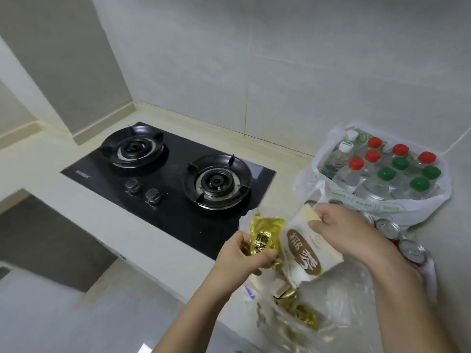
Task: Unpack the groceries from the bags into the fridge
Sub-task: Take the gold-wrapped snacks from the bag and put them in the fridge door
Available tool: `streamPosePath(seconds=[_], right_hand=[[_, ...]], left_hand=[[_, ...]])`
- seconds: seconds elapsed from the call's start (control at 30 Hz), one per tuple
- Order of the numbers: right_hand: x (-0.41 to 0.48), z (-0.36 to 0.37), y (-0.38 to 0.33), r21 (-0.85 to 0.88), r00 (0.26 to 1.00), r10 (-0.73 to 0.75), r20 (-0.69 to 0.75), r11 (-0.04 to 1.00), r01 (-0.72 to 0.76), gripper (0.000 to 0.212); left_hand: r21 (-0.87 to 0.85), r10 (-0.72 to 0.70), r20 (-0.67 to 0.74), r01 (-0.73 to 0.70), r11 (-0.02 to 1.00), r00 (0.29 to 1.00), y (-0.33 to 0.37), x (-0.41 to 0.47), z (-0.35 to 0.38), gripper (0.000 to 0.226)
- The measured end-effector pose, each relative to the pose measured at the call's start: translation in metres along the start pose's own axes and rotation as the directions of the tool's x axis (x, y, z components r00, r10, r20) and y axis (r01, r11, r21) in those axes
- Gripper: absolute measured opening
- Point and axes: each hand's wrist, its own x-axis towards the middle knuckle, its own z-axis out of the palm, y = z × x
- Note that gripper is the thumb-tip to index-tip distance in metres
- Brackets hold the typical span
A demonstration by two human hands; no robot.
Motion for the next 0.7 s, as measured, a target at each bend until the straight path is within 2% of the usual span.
streamPosePath(seconds=[0.13, 0.37, 0.5, 0.6, 0.7], right_hand=[[0.011, 0.010, -0.044, 0.065, 0.994, -0.113, 0.001, 0.991, 0.113, 0.026], [0.018, 0.031, -0.123, 0.048, 0.950, -0.311, 0.012, 0.949, 0.310, 0.023], [0.017, 0.039, -0.165, -0.055, 0.920, -0.392, 0.020, 0.918, 0.392, 0.023], [0.014, 0.039, -0.189, -0.151, 0.905, -0.425, -0.018, 0.896, 0.417, 0.022], [0.005, 0.042, -0.205, -0.170, 0.892, -0.450, -0.032, 0.882, 0.439, 0.020]], left_hand=[[-0.220, 0.017, -0.122, -0.043, 0.975, 0.992, 0.005, -0.018, -0.030, 0.045], [-0.314, 0.038, -0.411, -0.181, 0.932, 0.911, -0.003, -0.061, -0.085, 0.019], [-0.349, 0.015, -0.534, -0.236, 0.907, 0.846, -0.016, -0.094, -0.116, 0.021], [-0.365, 0.003, -0.563, -0.251, 0.897, 0.826, -0.027, -0.113, -0.129, 0.023], [-0.387, -0.022, -0.587, -0.256, 0.886, 0.810, -0.034, -0.127, -0.136, 0.039]])
